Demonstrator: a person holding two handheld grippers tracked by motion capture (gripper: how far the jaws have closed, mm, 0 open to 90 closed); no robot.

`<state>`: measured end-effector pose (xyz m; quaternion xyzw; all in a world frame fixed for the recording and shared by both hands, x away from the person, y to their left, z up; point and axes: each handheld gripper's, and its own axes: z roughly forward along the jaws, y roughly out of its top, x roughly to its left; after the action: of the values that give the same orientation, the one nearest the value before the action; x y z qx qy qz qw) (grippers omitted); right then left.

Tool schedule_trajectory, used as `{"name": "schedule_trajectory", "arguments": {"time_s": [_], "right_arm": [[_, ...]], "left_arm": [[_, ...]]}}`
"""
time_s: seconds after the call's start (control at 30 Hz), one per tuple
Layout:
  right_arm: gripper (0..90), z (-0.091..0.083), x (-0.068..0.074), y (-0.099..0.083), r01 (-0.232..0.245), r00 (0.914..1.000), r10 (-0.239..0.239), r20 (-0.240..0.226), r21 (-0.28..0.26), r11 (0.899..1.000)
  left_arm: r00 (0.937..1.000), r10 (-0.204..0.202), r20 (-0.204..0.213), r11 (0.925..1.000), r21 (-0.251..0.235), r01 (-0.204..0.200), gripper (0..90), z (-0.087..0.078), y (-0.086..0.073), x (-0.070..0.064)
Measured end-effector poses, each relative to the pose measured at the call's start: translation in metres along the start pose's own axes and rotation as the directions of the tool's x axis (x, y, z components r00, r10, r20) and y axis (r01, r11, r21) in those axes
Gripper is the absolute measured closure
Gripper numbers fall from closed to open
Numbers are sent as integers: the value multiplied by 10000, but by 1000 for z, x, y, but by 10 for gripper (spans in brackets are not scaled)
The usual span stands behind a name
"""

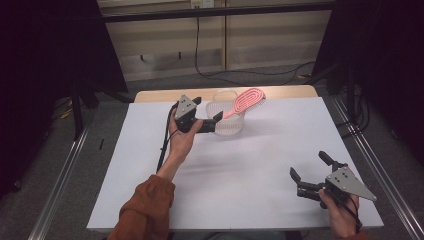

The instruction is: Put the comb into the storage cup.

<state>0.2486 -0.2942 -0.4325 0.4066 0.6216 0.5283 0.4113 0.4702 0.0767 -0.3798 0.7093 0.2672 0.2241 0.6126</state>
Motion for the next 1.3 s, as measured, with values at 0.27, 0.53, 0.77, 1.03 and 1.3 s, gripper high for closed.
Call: {"name": "schedule_trajectory", "arguments": {"time_s": [0.27,0.53,0.77,1.03,1.3], "right_arm": [[0,0,0,0,-48,10000,48,4,-42,10000],[0,0,0,0,-48,10000,48,18,-28,10000],[0,1,0,0,-75,10000,75,25,-29,10000],[0,1,0,0,-21,10000,21,-29,-13,10000],[0,1,0,0,-25,10000,25,-1,12,10000]], "left_arm": [[9999,-101,44,9999,-130,101,38,-20,1,-2],[9996,36,-276,9999,-119,-39,36,-36,-4,-1],[9982,84,-601,9998,-165,-94,28,-54,-9,3],[9966,-341,-751,9988,-386,313,29,-74,-18,7],[9971,-140,-752,9996,-241,123,28,-89,-29,6]]}}
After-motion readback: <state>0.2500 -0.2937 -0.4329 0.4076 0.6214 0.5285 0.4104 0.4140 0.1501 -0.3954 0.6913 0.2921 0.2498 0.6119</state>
